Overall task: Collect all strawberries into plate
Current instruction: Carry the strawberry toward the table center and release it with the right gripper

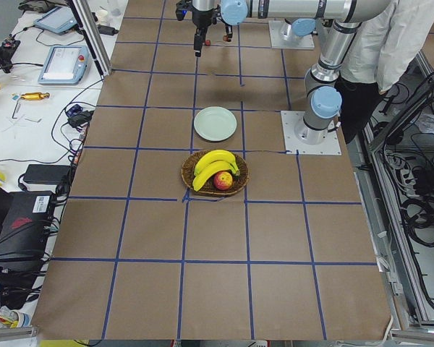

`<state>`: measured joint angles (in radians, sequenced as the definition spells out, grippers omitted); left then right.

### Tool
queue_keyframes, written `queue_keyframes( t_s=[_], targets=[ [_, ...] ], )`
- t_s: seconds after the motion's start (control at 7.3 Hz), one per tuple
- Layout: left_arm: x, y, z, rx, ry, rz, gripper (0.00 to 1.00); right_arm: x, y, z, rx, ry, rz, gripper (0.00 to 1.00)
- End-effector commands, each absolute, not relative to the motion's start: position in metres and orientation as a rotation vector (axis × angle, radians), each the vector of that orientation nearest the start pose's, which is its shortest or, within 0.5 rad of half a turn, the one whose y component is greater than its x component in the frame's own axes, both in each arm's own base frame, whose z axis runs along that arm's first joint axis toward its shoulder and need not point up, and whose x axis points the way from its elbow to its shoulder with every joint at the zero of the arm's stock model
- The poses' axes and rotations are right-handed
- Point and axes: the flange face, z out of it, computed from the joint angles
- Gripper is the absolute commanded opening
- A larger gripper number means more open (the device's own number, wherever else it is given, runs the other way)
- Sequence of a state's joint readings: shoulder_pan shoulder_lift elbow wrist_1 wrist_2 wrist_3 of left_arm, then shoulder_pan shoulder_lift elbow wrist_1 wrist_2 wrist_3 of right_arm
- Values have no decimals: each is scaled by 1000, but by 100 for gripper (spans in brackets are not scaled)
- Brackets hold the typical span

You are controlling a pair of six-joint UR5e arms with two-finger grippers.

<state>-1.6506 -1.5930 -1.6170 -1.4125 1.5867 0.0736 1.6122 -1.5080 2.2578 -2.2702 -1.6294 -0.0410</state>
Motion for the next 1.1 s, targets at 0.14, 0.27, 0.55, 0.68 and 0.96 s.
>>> queue_keyframes(
  t_s=[0.14,0.27,0.55,0.68,0.96],
  targets=[
    [-172,-497,471,238,3113,-144,100,319,-411,218,83,3119,18,0],
    [-172,-497,470,238,3113,-141,100,383,-416,215,149,3061,41,0],
    [-172,-497,470,238,3113,-141,100,429,-404,201,161,3005,124,0],
    [-172,-497,470,236,3114,-142,100,428,-404,197,159,3009,128,0],
    [-172,-497,470,236,3114,-142,100,427,-405,198,145,3016,109,100]
  ],
)
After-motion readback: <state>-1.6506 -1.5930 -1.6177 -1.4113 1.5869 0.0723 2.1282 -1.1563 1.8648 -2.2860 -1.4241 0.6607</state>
